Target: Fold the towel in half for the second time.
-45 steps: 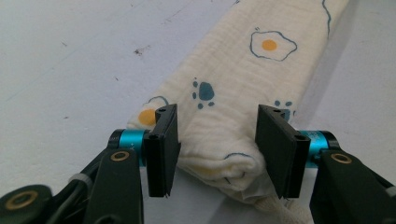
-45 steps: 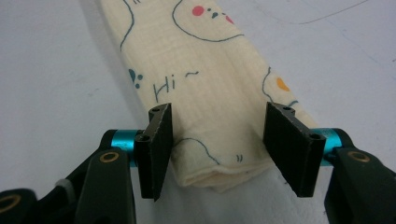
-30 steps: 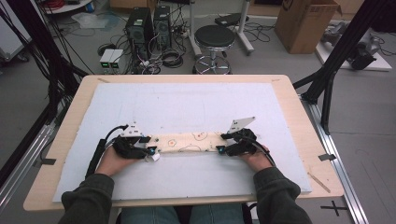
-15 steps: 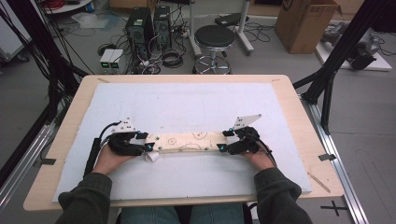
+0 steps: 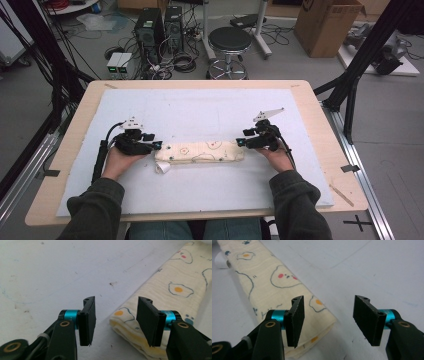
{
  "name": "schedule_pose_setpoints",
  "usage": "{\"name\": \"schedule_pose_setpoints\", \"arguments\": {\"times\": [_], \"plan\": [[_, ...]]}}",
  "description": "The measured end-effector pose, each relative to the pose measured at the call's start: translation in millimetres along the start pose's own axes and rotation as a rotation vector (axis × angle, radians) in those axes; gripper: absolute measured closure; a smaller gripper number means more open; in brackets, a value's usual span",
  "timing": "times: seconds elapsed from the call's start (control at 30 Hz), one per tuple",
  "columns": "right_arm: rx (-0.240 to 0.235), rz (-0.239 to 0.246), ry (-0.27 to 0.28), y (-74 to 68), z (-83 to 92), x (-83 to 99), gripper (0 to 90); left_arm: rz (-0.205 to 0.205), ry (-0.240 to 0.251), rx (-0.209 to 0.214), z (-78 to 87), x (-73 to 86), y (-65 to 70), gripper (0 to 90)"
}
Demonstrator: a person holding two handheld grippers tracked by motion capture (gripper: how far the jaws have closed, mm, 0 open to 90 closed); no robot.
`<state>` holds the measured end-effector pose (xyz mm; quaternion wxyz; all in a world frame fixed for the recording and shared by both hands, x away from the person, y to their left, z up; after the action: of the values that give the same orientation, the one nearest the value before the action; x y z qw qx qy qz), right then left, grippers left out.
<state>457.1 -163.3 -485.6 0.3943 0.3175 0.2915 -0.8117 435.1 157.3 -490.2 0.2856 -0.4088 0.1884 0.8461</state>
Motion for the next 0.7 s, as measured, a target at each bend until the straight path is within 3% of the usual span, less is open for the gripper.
{"name": "schedule_pose_setpoints", "arguments": {"times": [0.2,0.33,0.53,0.7], "plan": [[-0.021,-0.032,-0.044,5.9,-8.7,8.3,51.0,0.014,-0.059,0.030,-8.4,9.7,2.0,55.0],[-0.063,-0.047,-0.076,2.6,-15.0,12.8,59.8,0.031,-0.084,0.060,-9.3,13.2,4.7,60.4],[-0.090,-0.033,-0.100,-2.6,-18.9,14.8,76.7,0.014,-0.091,0.070,-8.5,13.1,7.8,74.2],[-0.081,-0.024,-0.095,-3.2,-14.8,12.5,80.2,-0.007,-0.077,0.056,-6.1,9.7,8.0,81.4]]}}
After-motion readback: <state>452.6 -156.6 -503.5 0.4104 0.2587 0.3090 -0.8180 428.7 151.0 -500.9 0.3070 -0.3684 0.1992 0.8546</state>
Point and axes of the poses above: each handheld gripper's, and its own axes: z roughly backward along the jaws, x roughly out of its underside, y roughly to its right, the point moved 10 cm from there along -z, roughly forward along the jaws, and after that the axes turned 5 degrees about -x, right-handed, at the moved point
